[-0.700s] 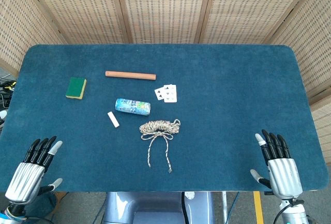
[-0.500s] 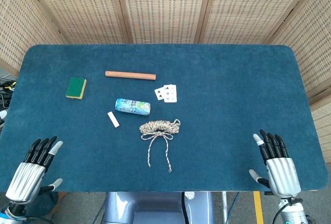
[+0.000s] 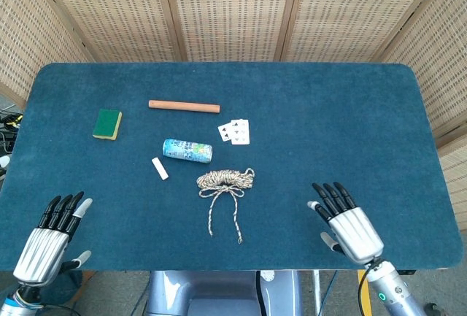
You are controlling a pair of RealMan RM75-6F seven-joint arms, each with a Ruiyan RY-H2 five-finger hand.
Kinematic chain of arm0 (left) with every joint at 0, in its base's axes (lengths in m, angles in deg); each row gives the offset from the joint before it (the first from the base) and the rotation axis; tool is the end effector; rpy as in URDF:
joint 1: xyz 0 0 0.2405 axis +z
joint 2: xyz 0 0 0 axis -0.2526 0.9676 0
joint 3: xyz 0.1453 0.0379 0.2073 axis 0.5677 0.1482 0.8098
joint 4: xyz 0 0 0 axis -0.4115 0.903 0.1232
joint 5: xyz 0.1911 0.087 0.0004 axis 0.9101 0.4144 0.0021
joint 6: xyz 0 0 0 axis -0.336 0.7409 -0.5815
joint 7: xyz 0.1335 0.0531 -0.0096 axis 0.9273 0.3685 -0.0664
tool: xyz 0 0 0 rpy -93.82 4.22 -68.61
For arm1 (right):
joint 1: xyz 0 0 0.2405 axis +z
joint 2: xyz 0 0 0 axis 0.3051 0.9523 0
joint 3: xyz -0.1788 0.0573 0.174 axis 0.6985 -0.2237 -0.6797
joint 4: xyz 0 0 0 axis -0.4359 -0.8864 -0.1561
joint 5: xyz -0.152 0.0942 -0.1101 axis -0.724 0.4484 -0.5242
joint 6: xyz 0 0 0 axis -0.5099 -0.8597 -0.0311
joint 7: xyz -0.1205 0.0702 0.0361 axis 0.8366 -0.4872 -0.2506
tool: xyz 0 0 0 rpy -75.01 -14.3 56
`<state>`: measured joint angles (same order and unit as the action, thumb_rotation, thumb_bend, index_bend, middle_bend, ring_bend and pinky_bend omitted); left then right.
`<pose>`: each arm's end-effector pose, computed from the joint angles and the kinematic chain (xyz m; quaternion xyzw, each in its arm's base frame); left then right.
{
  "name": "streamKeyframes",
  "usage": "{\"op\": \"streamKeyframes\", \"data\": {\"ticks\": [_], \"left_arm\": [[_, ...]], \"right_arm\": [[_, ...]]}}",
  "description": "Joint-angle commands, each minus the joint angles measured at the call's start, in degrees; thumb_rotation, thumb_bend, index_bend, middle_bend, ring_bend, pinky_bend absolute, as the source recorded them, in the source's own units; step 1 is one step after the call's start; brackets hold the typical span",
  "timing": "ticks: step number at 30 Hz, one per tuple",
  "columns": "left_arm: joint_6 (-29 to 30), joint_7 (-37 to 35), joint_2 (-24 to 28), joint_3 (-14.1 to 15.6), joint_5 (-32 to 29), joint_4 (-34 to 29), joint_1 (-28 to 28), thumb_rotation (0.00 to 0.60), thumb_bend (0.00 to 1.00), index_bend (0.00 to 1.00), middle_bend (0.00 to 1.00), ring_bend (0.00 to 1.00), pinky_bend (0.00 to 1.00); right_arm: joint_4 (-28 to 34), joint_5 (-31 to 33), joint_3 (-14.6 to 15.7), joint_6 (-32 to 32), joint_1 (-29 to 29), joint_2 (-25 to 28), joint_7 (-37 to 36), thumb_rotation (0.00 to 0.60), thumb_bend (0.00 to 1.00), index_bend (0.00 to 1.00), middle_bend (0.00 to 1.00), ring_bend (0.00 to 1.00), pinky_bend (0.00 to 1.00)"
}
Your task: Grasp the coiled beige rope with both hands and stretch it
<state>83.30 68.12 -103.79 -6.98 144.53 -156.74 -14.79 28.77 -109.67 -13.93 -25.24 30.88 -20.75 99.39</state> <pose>-0.2491 0.1226 0.1094 -0.6772 -0.3405 -0.3872 0.5249 -0.2057 -0.1924 0.0831 0.7690 -0.2584 0.3816 0.4430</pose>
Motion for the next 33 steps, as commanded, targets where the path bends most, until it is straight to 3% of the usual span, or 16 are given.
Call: {"op": "streamKeyframes", "data": {"ticks": [1, 11, 13, 17, 24, 33], "left_arm": [[-0.4, 0.58, -0.34, -0.06, -0.29, -0.04, -0.06, 0.6, 0.0, 0.0, 0.0, 0.0, 0.0], [-2.34, 2.04, -1.0, -0.68, -1.9, -0.33, -0.92, 0.6, 0.0, 0.0, 0.0, 0.0, 0.0], [-2.82, 2.26, -1.18, -0.83, -2.5, -0.29, -1.09, 0.6, 0.0, 0.0, 0.0, 0.0, 0.0], [-3.22, 2.57, -1.37, -0.93, -2.99, -0.26, -1.29, 0.6, 0.0, 0.0, 0.0, 0.0, 0.0], [-3.36, 2.44, -1.45, -1.15, -3.72, -0.18, -1.47, 0.6, 0.0, 0.0, 0.0, 0.0, 0.0], [-3.98, 2.57, -1.65, -1.24, -4.45, -0.06, -1.86, 0.6, 0.0, 0.0, 0.0, 0.0, 0.0]], "right_arm": [[1.54, -1.46, -0.87, 7.88, 5.87, 1.2, 4.44, 0.6, 0.45, 0.31, 0.0, 0.0, 0.0], [0.19, 1.57, -2.72, 21.54, 15.46, -4.57, 10.7, 0.6, 0.62, 0.34, 0.0, 0.0, 0.0], [-0.64, 2.4, -2.68, 26.2, 18.02, -8.33, 15.81, 0.6, 0.63, 0.34, 0.0, 0.0, 0.0], [-0.88, 7.37, -3.31, 29.66, 19.51, -12.91, 22.63, 0.6, 0.64, 0.35, 0.0, 0.0, 0.0], [-2.53, 14.07, -3.79, 32.33, 22.26, -19.23, 29.7, 0.6, 0.65, 0.35, 0.0, 0.0, 0.0], [-5.87, 18.85, -2.53, 31.87, 24.47, -23.15, 31.85, 0.6, 0.65, 0.37, 0.0, 0.0, 0.0]]}}
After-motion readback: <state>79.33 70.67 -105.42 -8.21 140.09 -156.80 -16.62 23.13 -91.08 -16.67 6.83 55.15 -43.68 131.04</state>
